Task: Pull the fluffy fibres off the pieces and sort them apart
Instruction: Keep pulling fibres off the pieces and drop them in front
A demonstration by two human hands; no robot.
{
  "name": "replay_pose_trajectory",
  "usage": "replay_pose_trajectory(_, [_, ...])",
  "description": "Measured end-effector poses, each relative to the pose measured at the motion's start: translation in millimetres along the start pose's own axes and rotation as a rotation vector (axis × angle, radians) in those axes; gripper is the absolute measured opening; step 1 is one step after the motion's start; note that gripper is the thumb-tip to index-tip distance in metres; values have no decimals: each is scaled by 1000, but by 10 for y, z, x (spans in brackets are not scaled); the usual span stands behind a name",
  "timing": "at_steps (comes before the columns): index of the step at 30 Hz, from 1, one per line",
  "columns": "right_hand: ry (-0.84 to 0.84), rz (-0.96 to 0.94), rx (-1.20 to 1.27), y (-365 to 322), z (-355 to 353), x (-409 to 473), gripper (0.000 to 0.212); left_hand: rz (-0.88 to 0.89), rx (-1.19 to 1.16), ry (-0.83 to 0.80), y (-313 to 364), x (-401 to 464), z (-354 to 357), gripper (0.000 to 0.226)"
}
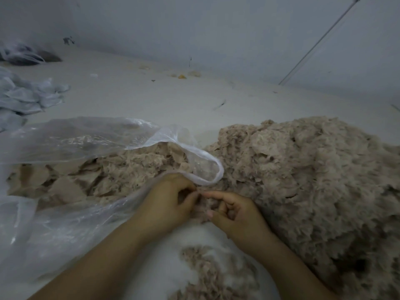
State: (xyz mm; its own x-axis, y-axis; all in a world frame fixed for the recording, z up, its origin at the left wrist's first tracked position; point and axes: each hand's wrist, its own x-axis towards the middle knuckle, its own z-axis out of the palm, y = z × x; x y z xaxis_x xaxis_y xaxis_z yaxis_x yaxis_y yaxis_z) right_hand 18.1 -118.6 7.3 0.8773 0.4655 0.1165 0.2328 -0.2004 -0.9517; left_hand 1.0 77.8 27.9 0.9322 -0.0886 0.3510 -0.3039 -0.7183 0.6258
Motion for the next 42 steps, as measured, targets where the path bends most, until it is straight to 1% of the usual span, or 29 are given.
replay_pose_trajectory(2, [11,16,-31,21,-3,21,36,-63,-86,50,-81,146,-33,12])
replay_pose_trajectory(4, [24,12,-55,40,3,39,34,-130,-153,36,-136,273,-51,20])
replay_pose_trajectory(7, [53,-8,-95,67,22,65,33,-144,-144,23,-155,427,-37,24])
replay_pose_trajectory(10, [79,16,-103,100,12,102,33,-138,-120,93,-125,427,-6,30])
replay_pose_trajectory(12, [88,38,-62,109,-7,117,32,-168,-171,143,-105,308,-7,34])
replay_pose_trajectory(13, [93,49,-37,109,-16,121,30,-190,-205,136,-107,236,-24,35])
replay_pose_trajectory(14, [97,55,-11,116,-26,129,27,-210,-211,95,-100,172,-52,34])
replay_pose_trajectory(15, [101,58,14,111,-28,132,22,-218,-194,18,-96,126,-90,30])
replay_pose_trajectory(17, [116,55,47,114,-31,143,13,-228,-57,-212,-84,85,-179,10])
replay_pose_trajectory(18, [123,58,50,120,-36,149,13,-215,41,-315,-79,72,-207,16])
replay_pose_trajectory(19, [128,64,51,109,-38,148,16,-200,124,-384,-68,65,-209,22])
replay_pose_trajectory(20, [129,60,52,103,-38,145,18,-183,166,-396,-61,62,-190,23])
replay_pose_trajectory(21, [120,50,49,92,-35,139,19,-162,165,-372,-44,64,-165,20])
replay_pose_trajectory(22, [100,30,38,86,-30,134,21,-147,116,-331,-33,64,-133,20])
replay_pose_trajectory(25, [11,-6,-1,47,19,95,35,-148,-134,-174,3,86,-39,22])
replay_pose_trajectory(26, [8,-9,-18,50,29,92,34,-146,-198,-129,17,97,-14,21])
replay_pose_trajectory(27, [28,-2,-28,42,34,96,28,-145,-245,-100,43,109,8,20])
replay_pose_trajectory(29, [102,36,-16,28,27,114,8,-158,-319,-51,75,115,67,17])
replay_pose_trajectory(32, [156,97,97,39,-8,135,18,-254,-512,27,85,127,123,16])
replay_pose_trajectory(34, [127,102,143,8,-13,137,22,-267,-561,51,97,139,133,17])
replay_pose_trajectory(35, [111,95,147,-7,-3,131,27,-242,-554,50,118,140,138,17])
replay_pose_trajectory(36, [103,73,146,-10,12,129,27,-211,-542,39,137,140,145,17])
replay_pose_trajectory(38, [138,44,148,-22,42,137,17,-176,-518,4,175,140,165,15])
replay_pose_trajectory(39, [175,58,159,-22,50,145,17,-180,-518,-12,179,141,172,15])
replay_pose_trajectory(42, [260,139,235,21,26,163,31,-244,-605,-10,143,159,149,14])
